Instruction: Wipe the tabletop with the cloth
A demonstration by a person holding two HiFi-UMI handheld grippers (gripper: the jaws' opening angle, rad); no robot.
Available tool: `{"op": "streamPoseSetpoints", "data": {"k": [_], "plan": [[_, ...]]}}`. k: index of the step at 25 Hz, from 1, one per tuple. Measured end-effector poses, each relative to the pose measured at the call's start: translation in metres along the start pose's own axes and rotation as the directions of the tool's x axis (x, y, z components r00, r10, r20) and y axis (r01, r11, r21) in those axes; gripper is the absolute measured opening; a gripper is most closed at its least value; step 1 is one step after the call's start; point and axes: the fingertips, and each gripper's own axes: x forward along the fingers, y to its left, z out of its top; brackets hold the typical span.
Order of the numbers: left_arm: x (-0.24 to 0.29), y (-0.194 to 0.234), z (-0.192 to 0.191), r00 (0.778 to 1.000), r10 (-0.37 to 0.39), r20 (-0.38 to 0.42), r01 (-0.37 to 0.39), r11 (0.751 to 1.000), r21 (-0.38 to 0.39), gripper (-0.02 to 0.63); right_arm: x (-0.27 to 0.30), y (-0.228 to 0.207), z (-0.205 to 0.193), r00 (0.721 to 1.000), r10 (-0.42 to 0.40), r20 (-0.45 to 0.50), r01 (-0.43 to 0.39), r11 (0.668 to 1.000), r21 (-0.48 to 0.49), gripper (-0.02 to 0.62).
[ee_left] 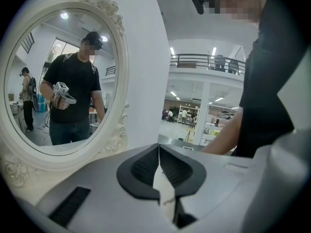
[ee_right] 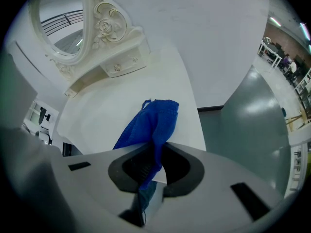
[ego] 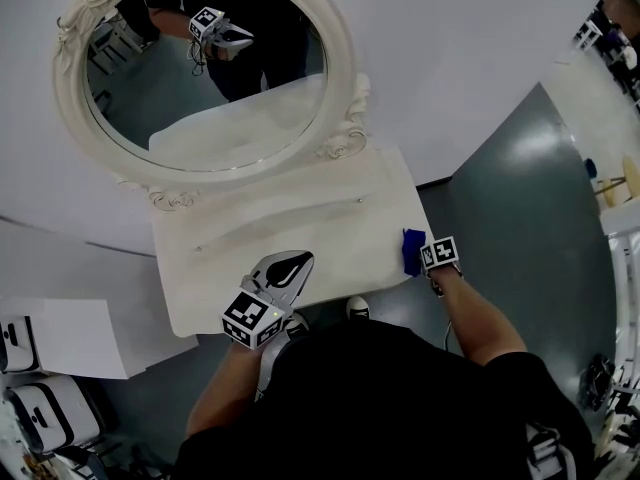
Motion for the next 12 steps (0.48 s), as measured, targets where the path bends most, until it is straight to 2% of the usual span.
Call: {"op": "streamPoseSetpoints", "data": {"k": [5, 8, 12], "plan": [[-0.011, 0.005, 0.003, 1.0, 0.018, 0.012, -0.018, 1.0, -0.001, 0.012, -0.006, 0.015, 0.018, 1.0, -0.023, 0.001, 0.023, 0.999, -0.043, 0.04], [-0.028, 0.014, 0.001, 0.999, 0.045, 0.014, -0.045, 0.999, -0.003, 0.012, -0.008, 0.05, 0.05, 0.999, 0.03, 0.042, -0.026, 0.996, -0.084, 0.038], [-0.06, 0.031, 0.0, 0.995, 0.099, 0.022, -0.099, 0.995, -0.009, 0.012, -0.008, 0.118, 0.106, 0.989, 0.114, 0.092, -0.099, 0.982, -0.162, 0.038]]}}
